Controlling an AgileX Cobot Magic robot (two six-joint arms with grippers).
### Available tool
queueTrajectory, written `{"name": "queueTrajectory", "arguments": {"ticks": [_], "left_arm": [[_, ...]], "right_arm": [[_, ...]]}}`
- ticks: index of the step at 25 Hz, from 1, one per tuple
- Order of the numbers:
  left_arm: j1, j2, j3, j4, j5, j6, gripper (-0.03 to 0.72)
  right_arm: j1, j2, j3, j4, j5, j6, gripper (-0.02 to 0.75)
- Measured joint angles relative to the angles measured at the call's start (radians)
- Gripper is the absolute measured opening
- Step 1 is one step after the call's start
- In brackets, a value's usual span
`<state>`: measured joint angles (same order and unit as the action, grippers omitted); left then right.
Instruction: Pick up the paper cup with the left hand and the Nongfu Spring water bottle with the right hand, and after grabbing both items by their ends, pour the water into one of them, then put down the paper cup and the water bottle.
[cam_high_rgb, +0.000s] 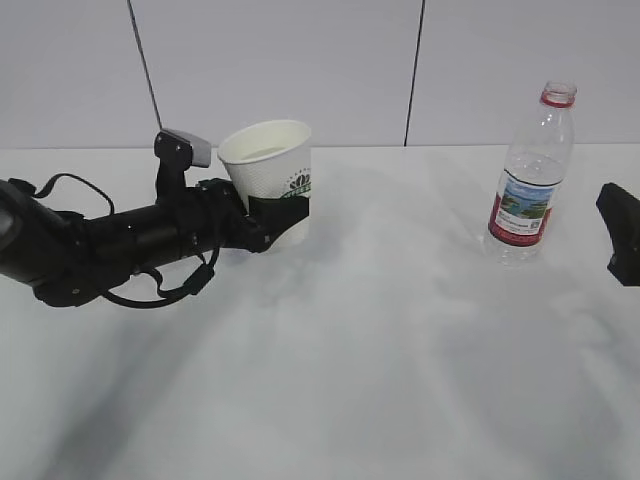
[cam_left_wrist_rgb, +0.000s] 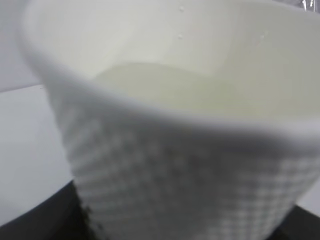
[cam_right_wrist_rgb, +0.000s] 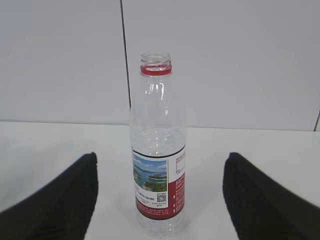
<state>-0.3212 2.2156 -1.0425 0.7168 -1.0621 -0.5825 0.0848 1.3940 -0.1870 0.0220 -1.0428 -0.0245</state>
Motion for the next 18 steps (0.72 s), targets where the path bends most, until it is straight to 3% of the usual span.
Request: {"name": "queueTrajectory", "arguments": {"ticks": [18], "left_arm": [[0.129, 0.000, 0.060, -0.010, -0.043, 0.022, 0.502]], "right_arm": [[0.000, 0.000, 0.000, 0.000, 0.000, 0.000, 0.586]]}}
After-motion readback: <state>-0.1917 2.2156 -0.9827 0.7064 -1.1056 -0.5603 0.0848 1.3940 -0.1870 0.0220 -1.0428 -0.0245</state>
